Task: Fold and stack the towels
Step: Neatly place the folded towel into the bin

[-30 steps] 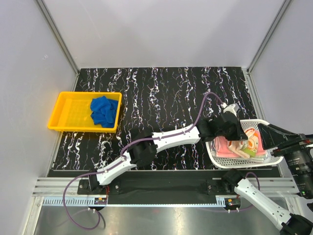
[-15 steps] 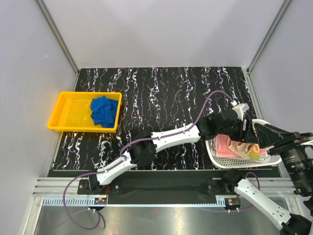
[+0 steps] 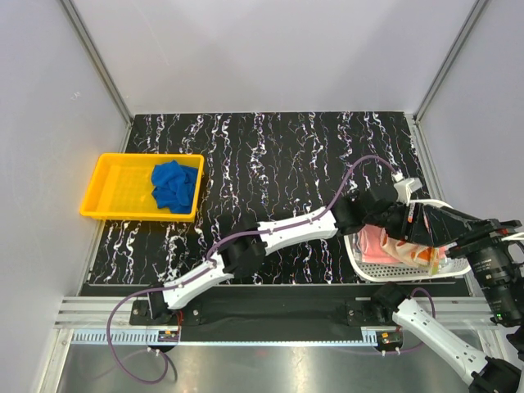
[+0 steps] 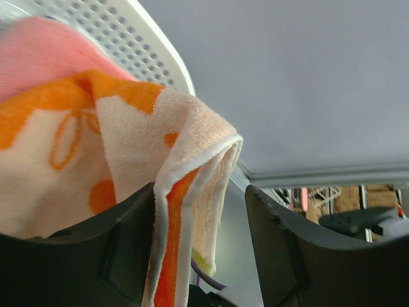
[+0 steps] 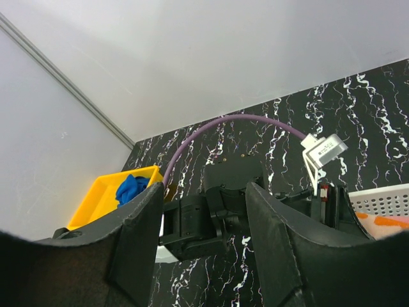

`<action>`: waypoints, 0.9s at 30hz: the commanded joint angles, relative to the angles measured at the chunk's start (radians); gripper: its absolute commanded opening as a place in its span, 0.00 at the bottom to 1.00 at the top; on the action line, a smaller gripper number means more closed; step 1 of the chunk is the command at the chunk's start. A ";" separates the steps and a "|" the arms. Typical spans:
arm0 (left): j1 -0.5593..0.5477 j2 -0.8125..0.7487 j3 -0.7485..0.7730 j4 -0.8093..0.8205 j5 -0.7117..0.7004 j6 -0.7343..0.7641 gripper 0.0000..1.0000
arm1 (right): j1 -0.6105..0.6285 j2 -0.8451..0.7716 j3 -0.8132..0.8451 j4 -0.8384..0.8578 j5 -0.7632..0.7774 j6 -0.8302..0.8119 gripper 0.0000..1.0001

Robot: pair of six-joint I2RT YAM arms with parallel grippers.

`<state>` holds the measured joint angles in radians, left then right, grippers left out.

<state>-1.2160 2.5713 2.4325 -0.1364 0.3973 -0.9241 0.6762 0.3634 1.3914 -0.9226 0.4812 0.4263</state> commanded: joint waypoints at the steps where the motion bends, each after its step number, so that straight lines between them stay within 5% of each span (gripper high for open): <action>1: -0.016 0.010 0.046 0.104 0.129 0.008 0.62 | 0.006 0.028 0.005 0.016 0.028 0.006 0.61; 7: -0.028 0.016 0.053 0.182 0.247 0.019 0.72 | 0.006 0.042 -0.011 0.030 0.043 0.011 0.61; 16: 0.006 -0.031 -0.025 0.167 0.201 -0.013 0.70 | 0.008 0.069 -0.012 -0.004 0.089 0.023 0.61; 23: 0.049 -0.310 -0.331 -0.063 -0.228 0.102 0.57 | 0.008 0.065 -0.041 -0.032 0.106 0.038 0.62; 27: 0.050 -0.343 -0.313 -0.201 -0.334 0.137 0.58 | 0.008 0.069 -0.052 -0.030 0.105 0.035 0.62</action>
<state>-1.1679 2.3489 2.0850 -0.2604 0.2367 -0.8448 0.6762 0.4129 1.3468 -0.9592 0.5583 0.4519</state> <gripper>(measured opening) 0.572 0.613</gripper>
